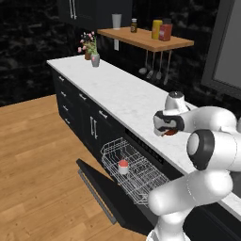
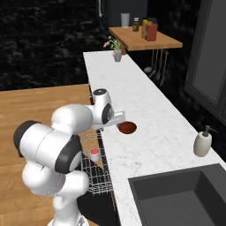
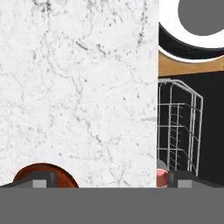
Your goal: Pick up the cup and bowl from the counter, place them in the dishwasher, and close the dishwasher door.
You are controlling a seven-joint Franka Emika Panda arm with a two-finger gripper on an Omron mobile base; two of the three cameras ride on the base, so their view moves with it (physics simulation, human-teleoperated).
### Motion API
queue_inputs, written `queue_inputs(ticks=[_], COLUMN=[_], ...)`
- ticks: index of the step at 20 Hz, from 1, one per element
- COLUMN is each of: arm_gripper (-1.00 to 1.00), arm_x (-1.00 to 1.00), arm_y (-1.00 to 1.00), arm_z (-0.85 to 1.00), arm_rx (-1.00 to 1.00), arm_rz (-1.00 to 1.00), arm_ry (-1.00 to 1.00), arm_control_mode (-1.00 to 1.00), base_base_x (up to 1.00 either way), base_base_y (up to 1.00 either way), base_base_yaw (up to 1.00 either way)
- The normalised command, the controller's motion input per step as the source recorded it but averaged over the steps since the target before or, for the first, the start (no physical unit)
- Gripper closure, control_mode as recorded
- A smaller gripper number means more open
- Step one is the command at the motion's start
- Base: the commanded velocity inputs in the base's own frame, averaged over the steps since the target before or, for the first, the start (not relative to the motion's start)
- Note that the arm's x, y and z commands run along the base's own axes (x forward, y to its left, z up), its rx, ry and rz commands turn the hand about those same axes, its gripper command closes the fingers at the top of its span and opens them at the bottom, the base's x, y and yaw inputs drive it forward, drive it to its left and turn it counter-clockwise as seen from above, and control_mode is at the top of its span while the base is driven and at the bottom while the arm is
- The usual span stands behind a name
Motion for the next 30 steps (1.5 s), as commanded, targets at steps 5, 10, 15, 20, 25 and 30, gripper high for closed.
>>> queue_inputs(ticks=[5, 10, 15, 20, 25, 30], arm_gripper=[-1.0, -1.0, -1.0, -1.0, -1.0, -1.0], arm_x=[0.5, 0.41, 0.43, 0.44, 0.43, 0.35], arm_y=[-0.19, -0.1, -0.08, -0.18, -0.14, -0.15], arm_z=[-0.2, -0.33, -0.33, -0.22, -0.28, -0.34], arm_rx=[0.0, 0.0, 0.0, 0.0, 0.0, 0.0], arm_rz=[0.0, 0.0, 0.0, 0.0, 0.0, 0.0], arm_ry=[0.0, 0.0, 0.0, 0.0, 0.0, 0.0], arm_control_mode=[-1.0, -1.0, -1.0, -1.0, -1.0, -1.0], base_base_x=[0.0, 0.0, 0.0, 0.0, 0.0, 0.0], base_base_y=[0.0, 0.0, 0.0, 0.0, 0.0, 0.0], base_base_yaw=[0.0, 0.0, 0.0, 0.0, 0.0, 0.0])
